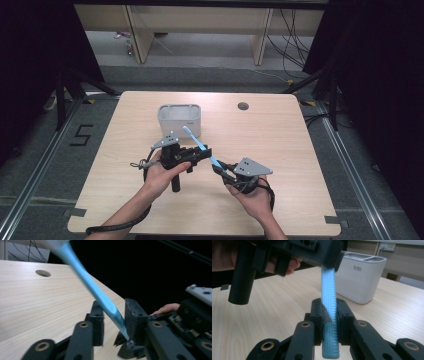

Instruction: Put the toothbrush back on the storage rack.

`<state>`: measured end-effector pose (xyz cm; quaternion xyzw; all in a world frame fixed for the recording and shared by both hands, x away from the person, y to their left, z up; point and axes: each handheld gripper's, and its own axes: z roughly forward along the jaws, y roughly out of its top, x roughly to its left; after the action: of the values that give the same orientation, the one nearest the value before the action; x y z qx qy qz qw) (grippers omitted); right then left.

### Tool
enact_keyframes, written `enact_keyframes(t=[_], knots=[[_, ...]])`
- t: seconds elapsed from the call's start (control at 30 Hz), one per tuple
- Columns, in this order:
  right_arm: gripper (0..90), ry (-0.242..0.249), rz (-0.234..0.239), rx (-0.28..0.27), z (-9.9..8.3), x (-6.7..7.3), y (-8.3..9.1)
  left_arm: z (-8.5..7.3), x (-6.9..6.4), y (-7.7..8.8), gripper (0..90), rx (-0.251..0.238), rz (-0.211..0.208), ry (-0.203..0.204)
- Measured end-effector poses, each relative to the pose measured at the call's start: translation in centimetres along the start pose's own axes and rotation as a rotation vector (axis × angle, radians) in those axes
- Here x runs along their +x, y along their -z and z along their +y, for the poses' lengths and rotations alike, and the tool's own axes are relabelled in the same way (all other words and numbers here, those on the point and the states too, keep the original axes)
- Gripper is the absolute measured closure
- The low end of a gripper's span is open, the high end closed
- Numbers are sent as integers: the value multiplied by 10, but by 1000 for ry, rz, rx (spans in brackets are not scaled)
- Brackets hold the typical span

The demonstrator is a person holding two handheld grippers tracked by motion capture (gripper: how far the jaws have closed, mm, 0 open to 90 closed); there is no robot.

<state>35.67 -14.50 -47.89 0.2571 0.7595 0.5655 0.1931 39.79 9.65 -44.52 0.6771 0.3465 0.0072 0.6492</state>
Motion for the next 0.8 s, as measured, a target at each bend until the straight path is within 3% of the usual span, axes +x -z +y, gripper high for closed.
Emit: enact_keyframes(t=[0.03, 0.1, 0.13, 0.17, 0.2, 0.23, 0.27, 0.3, 0.4, 0.47, 0.5, 0.63, 0.73, 0.8], knots=[[778, -28, 17, 15, -1, 3, -4, 2, -4, 0, 768, -5, -12, -11], [766, -34, 16, 28, -1, 4, -4, 2, -6, -1, 790, -2, -22, -26], [742, -1, 11, 9, -1, 3, -8, 3, -8, -1, 814, 3, -31, -30], [695, -32, 14, 49, 0, 7, -10, 4, -11, -2, 833, 7, -33, -52], [695, -32, 14, 49, 0, 7, -10, 4, -11, -2, 834, 7, -33, -52], [668, -34, 26, 40, -1, 7, -12, 5, -12, -2, 834, 17, -27, -79], [613, -18, 0, 55, 1, 8, -12, 7, -13, -2, 835, 15, -19, -92], [585, -16, 15, 42, 0, 8, -14, 7, -13, -2, 835, 15, -19, -92], [537, -37, 17, 87, 1, 9, -13, 9, -14, 0, 835, 23, 15, -137], [510, -37, 0, 99, 0, 9, -12, 10, -13, 1, 835, 27, 32, -159], [494, -24, -34, 110, -1, 8, -9, 10, -13, 3, 835, 32, 57, -187], [483, -38, -40, 128, -1, 7, -5, 12, -12, 5, 835, 37, 88, -226], [475, -8, -55, 114, -2, 4, -3, 13, -10, 8, 835, 40, 120, -256], [472, -36, -38, 123, -3, 4, -1, 14, -9, 11, 835, 41, 139, -276]])
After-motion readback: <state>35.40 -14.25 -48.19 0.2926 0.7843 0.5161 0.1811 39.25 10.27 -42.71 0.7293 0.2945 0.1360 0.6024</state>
